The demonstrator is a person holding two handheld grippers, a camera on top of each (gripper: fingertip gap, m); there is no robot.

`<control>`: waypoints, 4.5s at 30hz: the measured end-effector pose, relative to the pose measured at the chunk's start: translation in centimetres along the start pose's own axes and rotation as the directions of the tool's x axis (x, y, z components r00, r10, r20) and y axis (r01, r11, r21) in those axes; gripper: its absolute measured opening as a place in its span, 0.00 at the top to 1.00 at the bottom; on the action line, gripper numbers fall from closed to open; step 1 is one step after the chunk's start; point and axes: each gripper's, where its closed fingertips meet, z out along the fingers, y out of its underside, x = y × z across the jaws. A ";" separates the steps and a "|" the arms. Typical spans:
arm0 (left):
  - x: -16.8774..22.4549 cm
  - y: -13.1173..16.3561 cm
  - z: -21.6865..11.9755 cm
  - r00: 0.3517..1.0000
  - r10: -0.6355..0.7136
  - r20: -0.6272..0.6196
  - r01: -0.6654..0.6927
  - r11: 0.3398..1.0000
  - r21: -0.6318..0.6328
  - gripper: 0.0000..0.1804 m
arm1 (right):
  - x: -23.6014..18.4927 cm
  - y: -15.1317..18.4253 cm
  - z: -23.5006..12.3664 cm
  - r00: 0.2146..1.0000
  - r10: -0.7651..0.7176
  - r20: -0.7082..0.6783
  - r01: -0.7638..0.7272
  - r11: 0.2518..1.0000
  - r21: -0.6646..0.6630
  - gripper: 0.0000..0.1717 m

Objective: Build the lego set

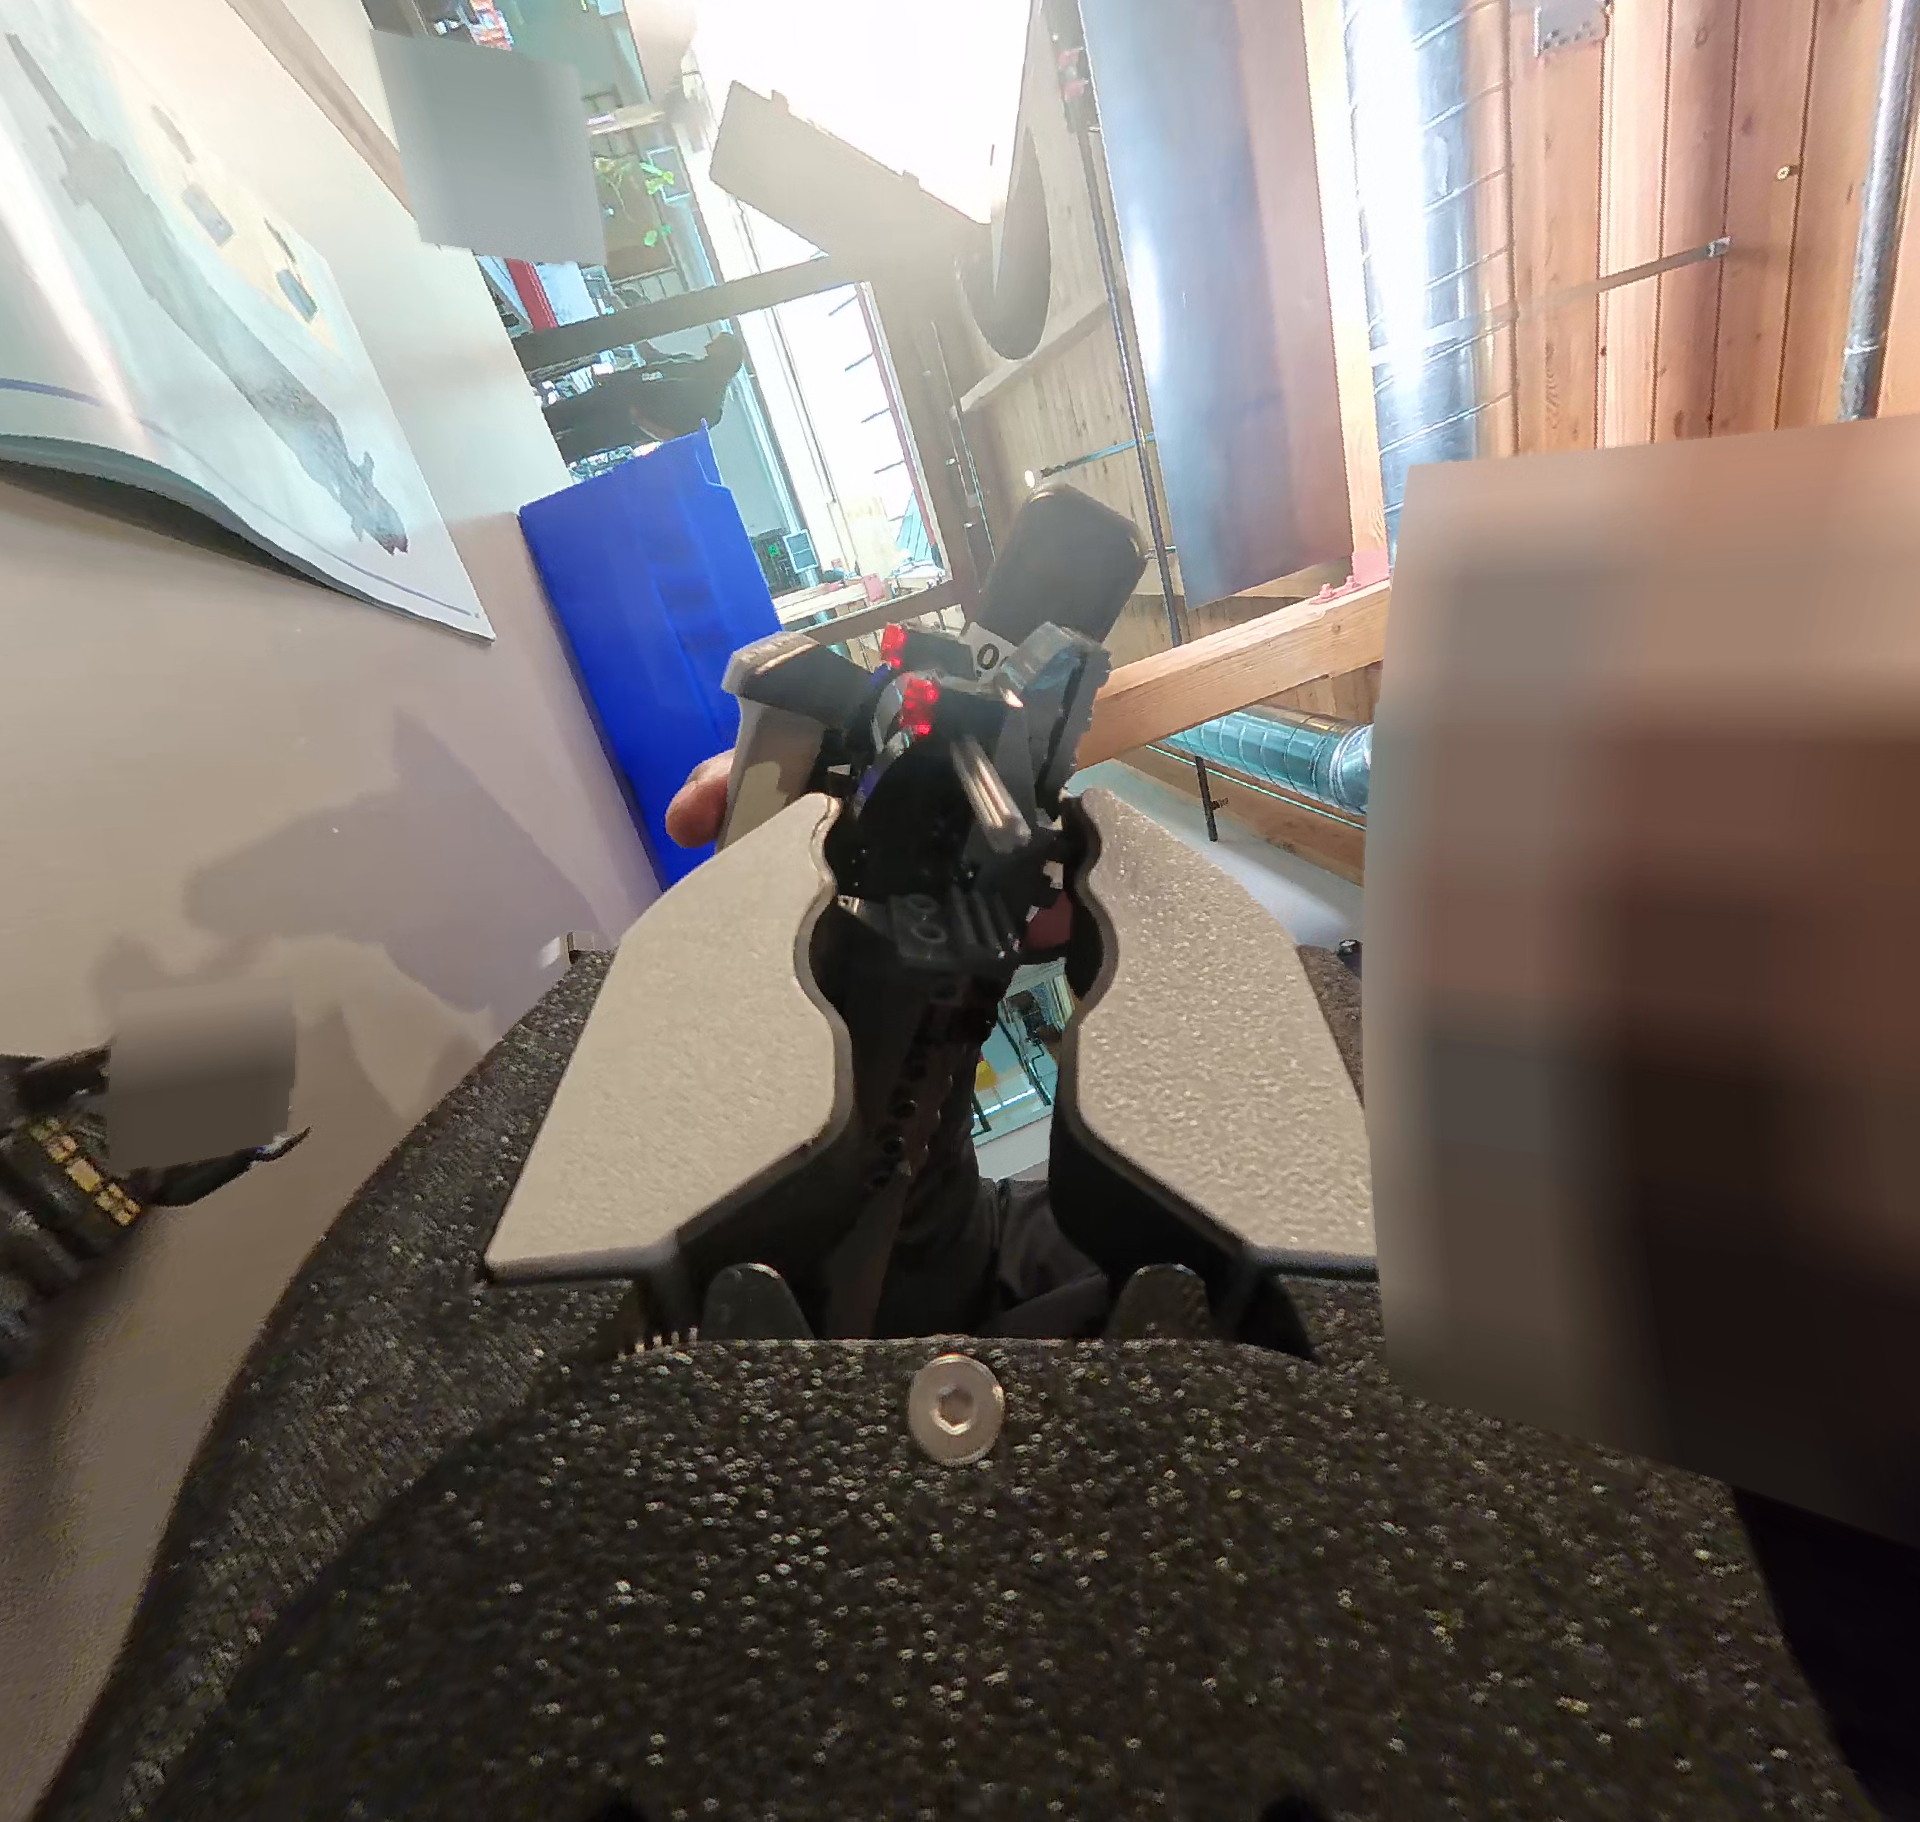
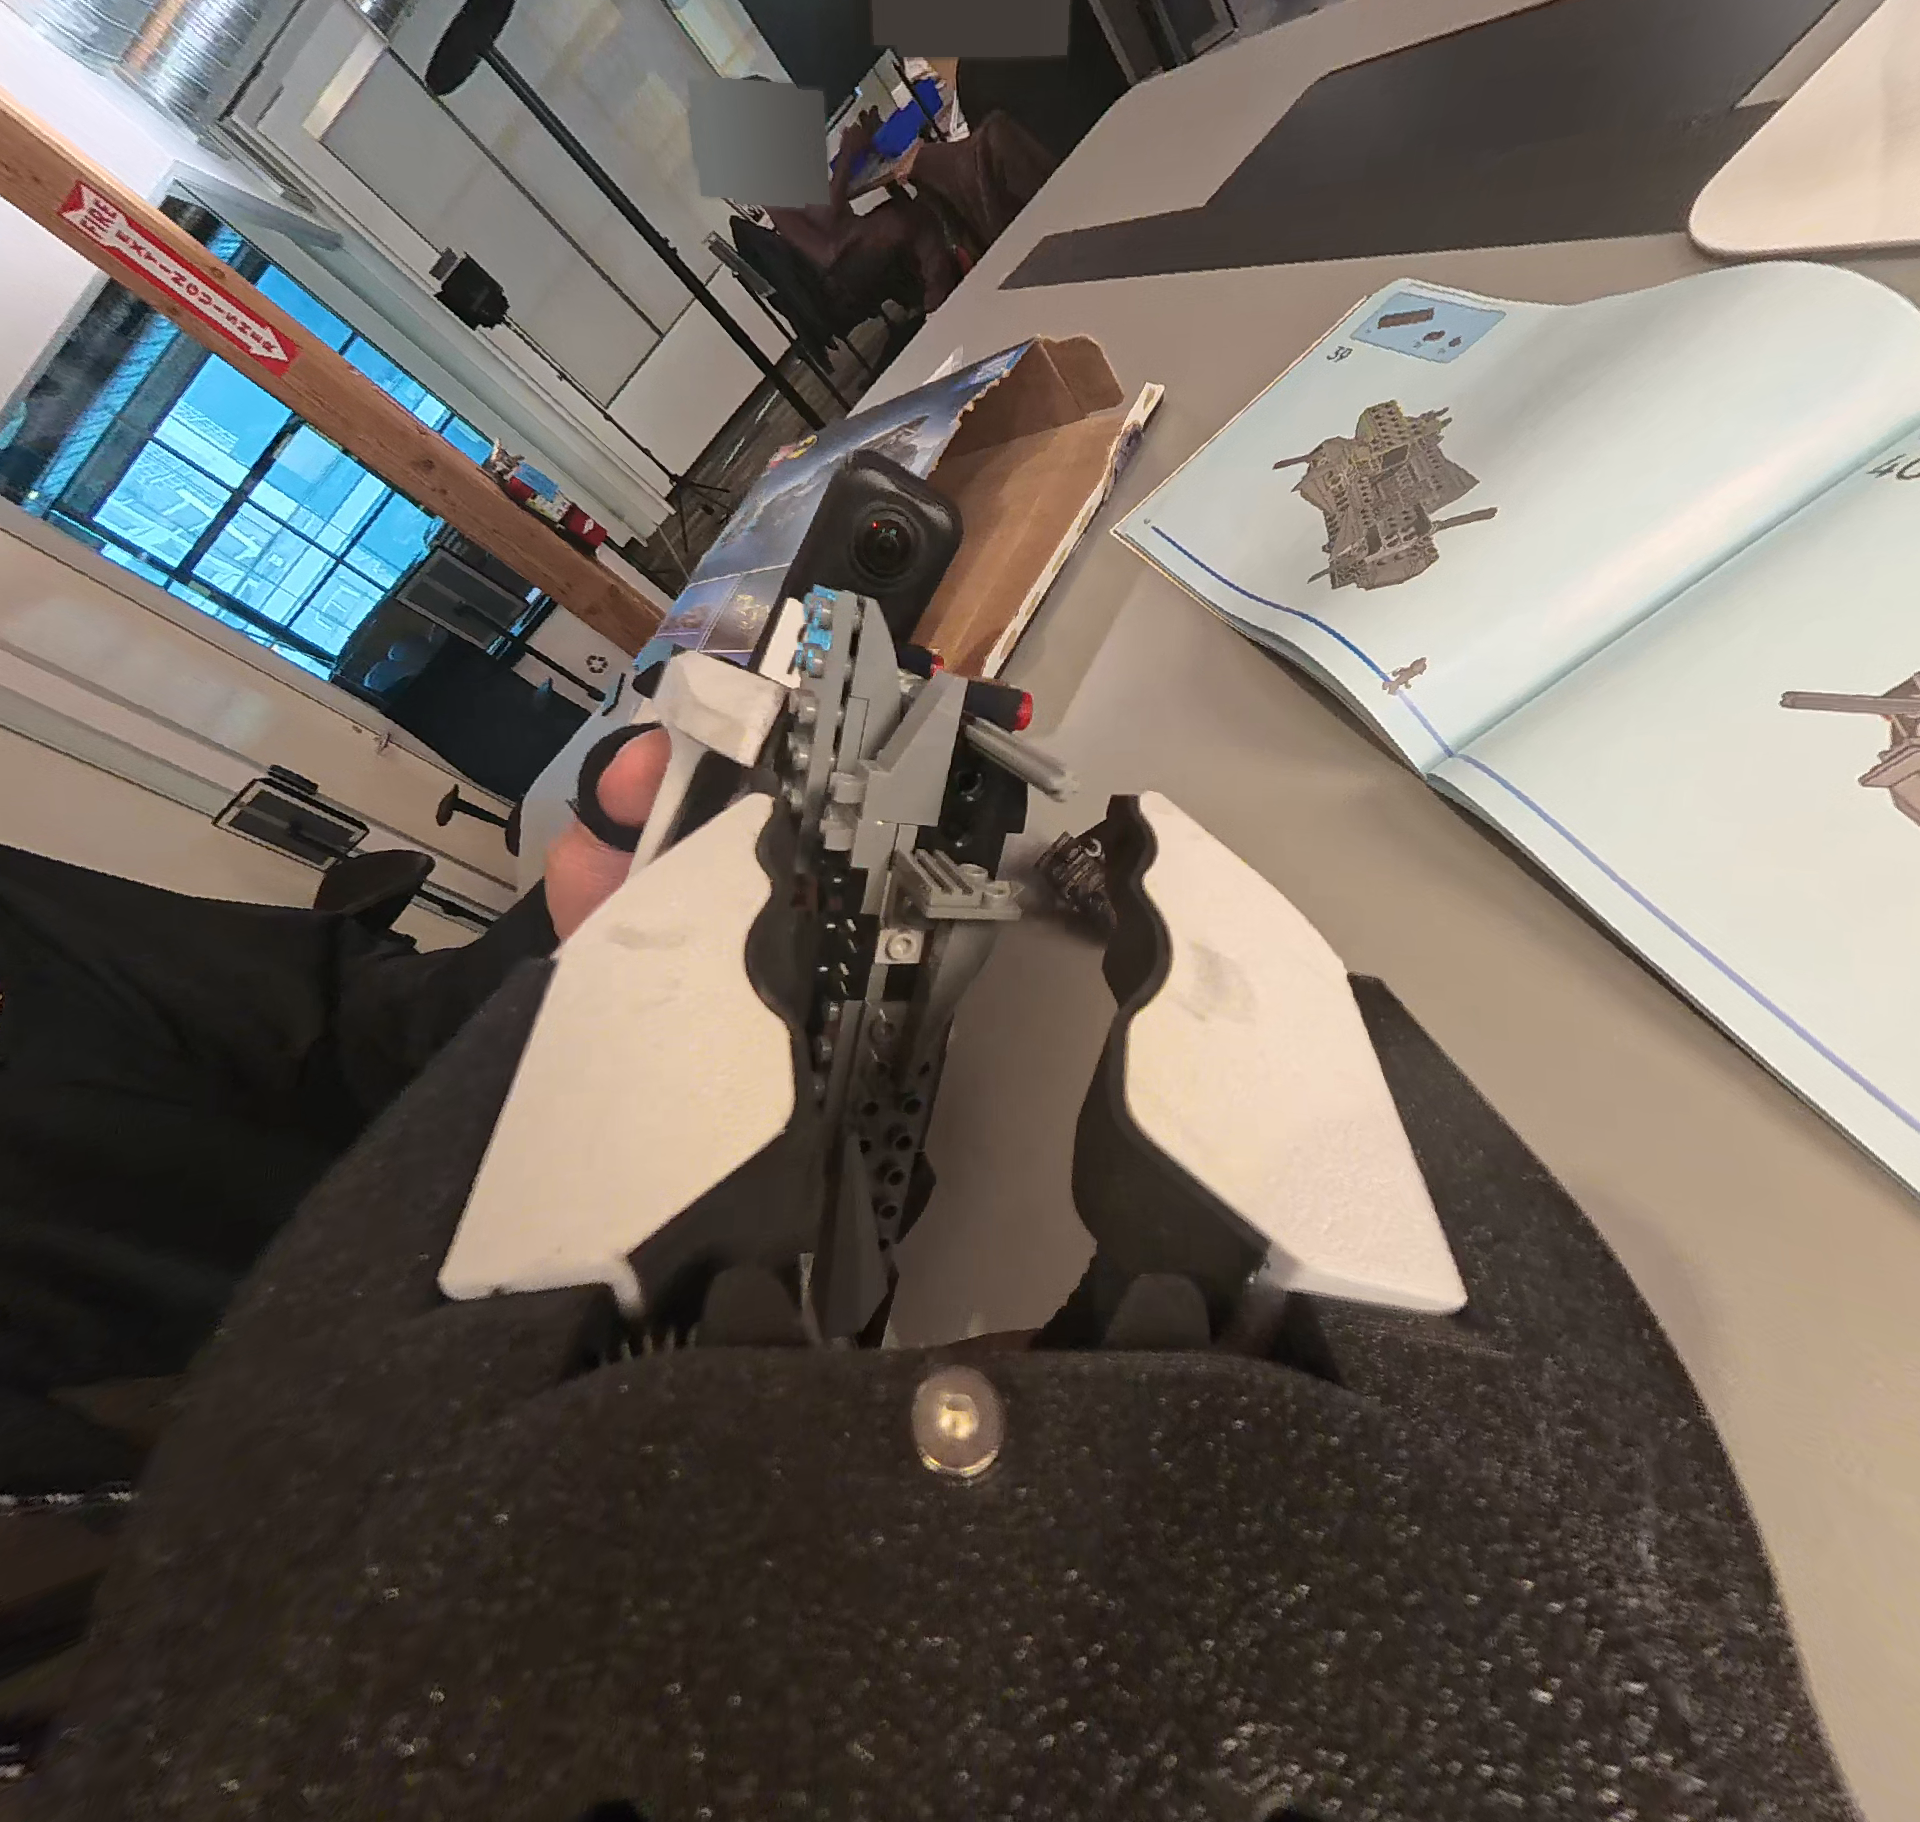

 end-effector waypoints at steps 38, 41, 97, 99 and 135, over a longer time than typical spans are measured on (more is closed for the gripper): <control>2.3 0.7 0.7 0.954 0.299 -0.006 -0.298 0.952 -0.072 0.78 | -2.0 -0.9 -0.7 0.991 -0.095 0.091 0.090 0.995 0.052 0.66; 2.3 0.7 0.8 0.952 0.307 -0.004 -0.306 0.949 -0.071 0.78 | -1.9 -1.0 -0.8 0.991 -0.095 0.089 0.090 0.994 0.055 0.66; -1.8 -1.7 -0.7 0.960 0.105 0.260 -0.141 0.983 0.121 0.78 | 1.8 0.1 1.1 0.997 -0.010 -0.076 0.013 0.999 0.050 0.64; -1.9 -1.8 -0.8 0.955 0.104 0.277 -0.142 0.982 0.121 0.78 | 1.9 0.2 1.2 0.997 -0.003 -0.079 0.006 0.999 0.045 0.64; 0.6 -1.1 0.0 0.987 0.149 0.060 -0.154 0.985 0.074 0.79 | -0.7 -0.7 1.0 0.993 -0.004 0.120 -0.008 0.995 0.095 0.68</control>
